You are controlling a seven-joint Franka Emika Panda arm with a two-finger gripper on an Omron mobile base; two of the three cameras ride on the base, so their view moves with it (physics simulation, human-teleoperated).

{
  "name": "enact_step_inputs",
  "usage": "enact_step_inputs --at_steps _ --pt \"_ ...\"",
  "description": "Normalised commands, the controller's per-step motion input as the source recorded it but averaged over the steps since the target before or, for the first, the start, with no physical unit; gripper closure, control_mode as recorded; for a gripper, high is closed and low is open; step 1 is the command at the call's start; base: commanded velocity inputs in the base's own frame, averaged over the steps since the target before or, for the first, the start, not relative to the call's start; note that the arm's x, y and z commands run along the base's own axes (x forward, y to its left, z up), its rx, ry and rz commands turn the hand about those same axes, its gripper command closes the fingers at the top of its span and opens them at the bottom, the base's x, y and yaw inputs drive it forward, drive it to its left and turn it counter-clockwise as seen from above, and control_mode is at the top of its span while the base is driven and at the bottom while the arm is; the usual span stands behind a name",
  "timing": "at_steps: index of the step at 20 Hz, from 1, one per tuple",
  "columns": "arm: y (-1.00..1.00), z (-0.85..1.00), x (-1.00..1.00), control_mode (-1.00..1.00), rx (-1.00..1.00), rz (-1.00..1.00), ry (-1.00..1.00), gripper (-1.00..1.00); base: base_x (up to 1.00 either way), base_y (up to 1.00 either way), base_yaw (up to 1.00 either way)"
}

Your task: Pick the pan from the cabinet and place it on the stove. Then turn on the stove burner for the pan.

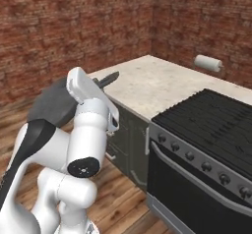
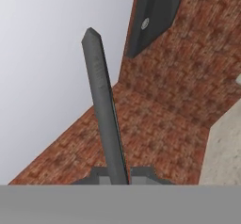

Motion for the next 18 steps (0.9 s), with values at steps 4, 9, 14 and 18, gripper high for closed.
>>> enact_step_inputs --at_steps 4,9,14,18 --pt "0.0 0.0 0.0 1.0 0.0 0.0 0.0 1.0 0.57 0.13 -0.26" --pt "0.0 0.0 0.0 1.0 0.0 0.0 0.0 1.0 0.58 0.11 -0.25" --pt "0.0 0.0 0.0 1.0 0.0 0.0 0.0 1.0 0.62 0.03 -0.24" --pt "0.0 0.0 0.0 1.0 0.0 0.0 0.0 1.0 0.57 0.03 -0.24"
